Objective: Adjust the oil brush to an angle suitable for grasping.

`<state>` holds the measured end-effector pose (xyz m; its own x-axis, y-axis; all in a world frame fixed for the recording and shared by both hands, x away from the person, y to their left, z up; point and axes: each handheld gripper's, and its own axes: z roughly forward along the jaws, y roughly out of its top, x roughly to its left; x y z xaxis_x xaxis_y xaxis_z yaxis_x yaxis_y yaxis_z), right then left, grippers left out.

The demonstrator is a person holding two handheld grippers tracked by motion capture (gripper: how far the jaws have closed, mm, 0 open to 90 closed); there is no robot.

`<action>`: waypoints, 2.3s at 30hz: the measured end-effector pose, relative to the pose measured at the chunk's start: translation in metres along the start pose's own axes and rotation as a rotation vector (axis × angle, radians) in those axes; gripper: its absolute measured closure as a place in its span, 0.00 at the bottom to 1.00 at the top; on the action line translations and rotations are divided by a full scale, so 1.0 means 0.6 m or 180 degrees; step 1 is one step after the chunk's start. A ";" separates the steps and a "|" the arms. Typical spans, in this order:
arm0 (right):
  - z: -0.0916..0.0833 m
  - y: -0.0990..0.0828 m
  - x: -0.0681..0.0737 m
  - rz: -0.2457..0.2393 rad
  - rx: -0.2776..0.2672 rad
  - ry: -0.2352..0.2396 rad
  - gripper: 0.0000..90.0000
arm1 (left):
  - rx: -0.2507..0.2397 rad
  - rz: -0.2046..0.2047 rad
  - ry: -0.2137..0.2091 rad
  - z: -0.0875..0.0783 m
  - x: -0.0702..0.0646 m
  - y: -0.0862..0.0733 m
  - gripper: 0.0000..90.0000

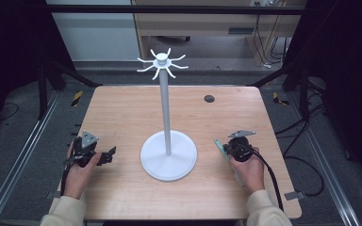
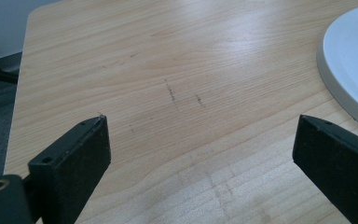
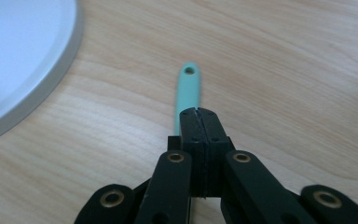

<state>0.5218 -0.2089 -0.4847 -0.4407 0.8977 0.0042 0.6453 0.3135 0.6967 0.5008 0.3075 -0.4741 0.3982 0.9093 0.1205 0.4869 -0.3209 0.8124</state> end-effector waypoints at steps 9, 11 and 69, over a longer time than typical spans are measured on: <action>0.014 -0.003 -0.001 -0.0041 0.0138 -0.0084 1.00 | 0.0000 0.0009 0.0001 0.000 -0.001 0.000 0.04; 0.013 -0.003 0.000 -0.0058 0.0141 -0.0033 1.00 | 0.0003 0.0013 0.0001 0.000 -0.002 0.000 0.04; -0.010 0.049 0.036 -0.0870 0.1615 0.0283 0.83 | 0.0117 0.0025 -0.0034 0.009 -0.002 -0.004 0.04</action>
<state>0.5275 -0.1822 -0.4595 -0.6699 0.7406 -0.0518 0.7093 0.6590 0.2500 0.5031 0.3058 -0.4793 0.4103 0.9039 0.1205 0.5120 -0.3377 0.7898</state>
